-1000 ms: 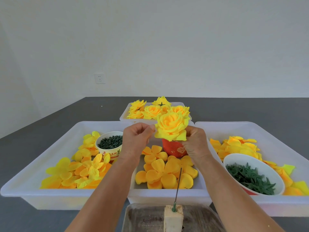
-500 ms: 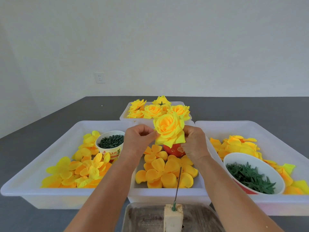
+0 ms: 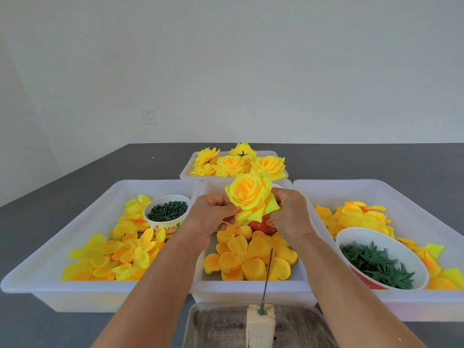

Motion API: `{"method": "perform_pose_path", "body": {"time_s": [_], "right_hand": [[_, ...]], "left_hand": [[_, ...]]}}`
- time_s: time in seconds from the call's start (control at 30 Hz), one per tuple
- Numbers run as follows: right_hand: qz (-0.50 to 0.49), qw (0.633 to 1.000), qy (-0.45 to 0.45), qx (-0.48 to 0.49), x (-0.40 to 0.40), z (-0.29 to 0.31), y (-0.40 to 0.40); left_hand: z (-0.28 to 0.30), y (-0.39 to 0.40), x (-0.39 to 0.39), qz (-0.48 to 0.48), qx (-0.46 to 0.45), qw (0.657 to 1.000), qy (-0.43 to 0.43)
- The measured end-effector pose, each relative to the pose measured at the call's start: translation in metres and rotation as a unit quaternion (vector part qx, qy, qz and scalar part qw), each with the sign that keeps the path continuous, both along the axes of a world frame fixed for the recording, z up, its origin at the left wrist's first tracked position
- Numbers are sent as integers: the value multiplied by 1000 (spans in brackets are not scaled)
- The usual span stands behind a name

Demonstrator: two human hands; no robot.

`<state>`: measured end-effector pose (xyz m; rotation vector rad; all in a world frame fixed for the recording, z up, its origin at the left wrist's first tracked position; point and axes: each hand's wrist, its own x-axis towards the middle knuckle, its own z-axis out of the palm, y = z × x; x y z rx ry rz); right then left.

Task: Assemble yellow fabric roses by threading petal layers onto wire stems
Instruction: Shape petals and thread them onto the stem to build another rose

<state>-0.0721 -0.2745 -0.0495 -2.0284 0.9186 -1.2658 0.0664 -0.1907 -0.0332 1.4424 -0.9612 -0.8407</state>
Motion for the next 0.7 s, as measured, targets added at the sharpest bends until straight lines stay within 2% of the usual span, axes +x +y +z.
{"method": "perform_pose_path", "body": {"time_s": [0.1, 0.27, 0.43, 0.53, 0.7], "right_hand": [[13, 1000, 3, 14, 1, 1, 0], [46, 998, -12, 48, 1, 0, -1], [54, 996, -37, 54, 3, -1, -2], [65, 995, -45, 67, 4, 0, 0], [97, 990, -24, 100, 3, -2, -2]], "left_hand": [[2, -1, -2, 15, -29, 999, 13], [5, 1, -3, -4, -58, 994, 96], [8, 1, 3, -19, -128, 972, 199], [9, 1, 2, -32, -155, 970, 184], [7, 2, 2, 8, -171, 976, 132]]}}
